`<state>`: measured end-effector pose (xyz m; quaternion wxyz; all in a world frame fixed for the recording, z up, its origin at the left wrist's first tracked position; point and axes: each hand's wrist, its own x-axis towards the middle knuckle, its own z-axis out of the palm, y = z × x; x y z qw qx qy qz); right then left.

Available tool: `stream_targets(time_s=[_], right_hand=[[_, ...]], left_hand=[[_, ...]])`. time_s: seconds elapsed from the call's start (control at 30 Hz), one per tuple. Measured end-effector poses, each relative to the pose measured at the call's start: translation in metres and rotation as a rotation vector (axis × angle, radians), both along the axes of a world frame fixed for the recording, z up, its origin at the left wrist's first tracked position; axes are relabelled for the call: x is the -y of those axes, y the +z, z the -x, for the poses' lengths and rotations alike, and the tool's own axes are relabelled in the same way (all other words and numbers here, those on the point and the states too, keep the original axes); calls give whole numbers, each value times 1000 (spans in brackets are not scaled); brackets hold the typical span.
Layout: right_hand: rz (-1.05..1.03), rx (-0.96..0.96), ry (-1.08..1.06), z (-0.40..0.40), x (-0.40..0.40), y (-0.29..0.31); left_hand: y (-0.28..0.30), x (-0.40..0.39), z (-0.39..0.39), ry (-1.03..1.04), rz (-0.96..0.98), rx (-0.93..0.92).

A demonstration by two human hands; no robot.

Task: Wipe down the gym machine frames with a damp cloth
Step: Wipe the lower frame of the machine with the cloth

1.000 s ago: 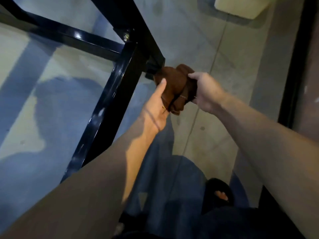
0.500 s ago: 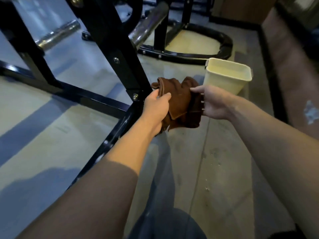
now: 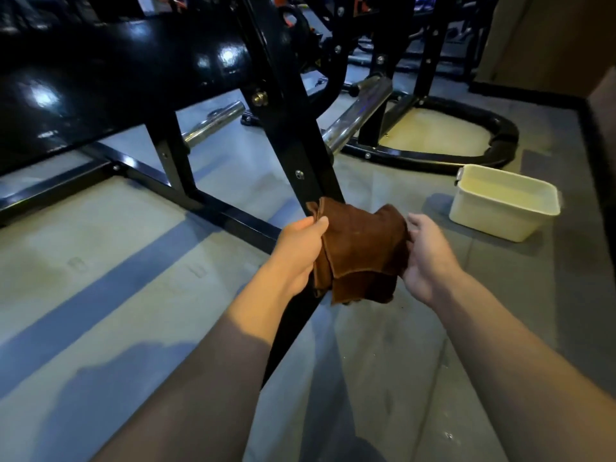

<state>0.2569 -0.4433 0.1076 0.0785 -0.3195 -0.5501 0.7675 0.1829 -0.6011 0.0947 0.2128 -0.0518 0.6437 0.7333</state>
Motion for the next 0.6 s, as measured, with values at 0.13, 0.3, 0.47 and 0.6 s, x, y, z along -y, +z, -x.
stream_targets(time_s=[0.13,0.3,0.47,0.6], right_hand=[[-98,107,-27,4,18,-6],[-109,45,114,12,5,-1],[-49,7,381,7,12,4],[-123,-134,353,15,19,12]], left_hand=[[-6,9,2,-21,137,-12],[3,21,9,-98,40,-100],[9,30,15,-54,-24,-119],[5,43,21,-20,112,-224]])
